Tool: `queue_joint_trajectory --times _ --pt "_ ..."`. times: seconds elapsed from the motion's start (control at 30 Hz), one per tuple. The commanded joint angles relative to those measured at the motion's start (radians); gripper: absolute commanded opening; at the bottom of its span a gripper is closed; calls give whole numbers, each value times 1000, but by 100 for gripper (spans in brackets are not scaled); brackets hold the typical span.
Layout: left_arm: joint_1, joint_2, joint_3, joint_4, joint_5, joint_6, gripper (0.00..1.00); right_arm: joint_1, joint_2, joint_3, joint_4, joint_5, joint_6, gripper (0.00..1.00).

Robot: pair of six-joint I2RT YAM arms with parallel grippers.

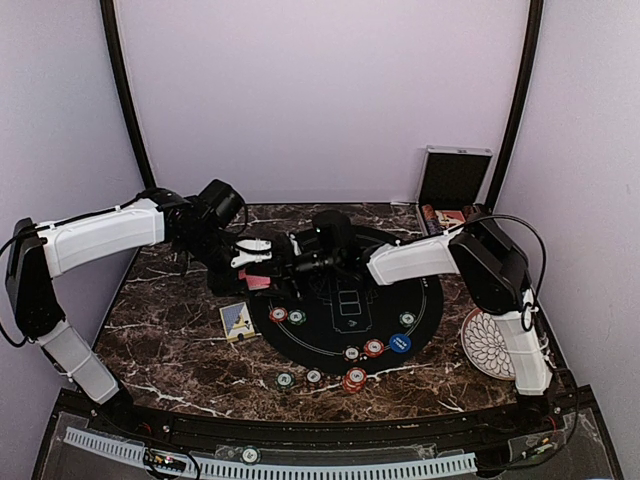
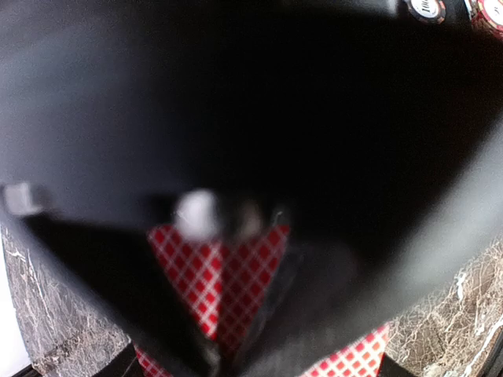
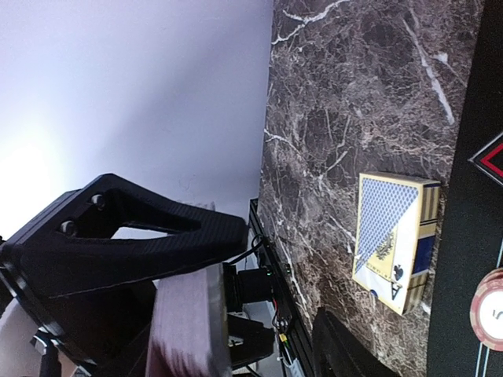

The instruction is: Distribute texas hold em gaming equipment

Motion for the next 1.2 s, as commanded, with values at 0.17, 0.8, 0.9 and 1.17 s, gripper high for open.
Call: queue_joint_trajectory --times 0.17,0.8,0.9,1.17 --pt "-7 -32 17 -14 -9 -2 24 -31 -76 -47 -189 83 -161 56" --pt "-7 -19 3 -7 -11 -27 23 -38 -177 -151 20 0 -43 47" --pt "-7 -19 -7 -5 -12 -33 22 -43 -197 -179 40 1 -31 42" --pt "-6 -26 -23 -1 -18 -34 22 -53 -235 -217 62 -3 -23 35"
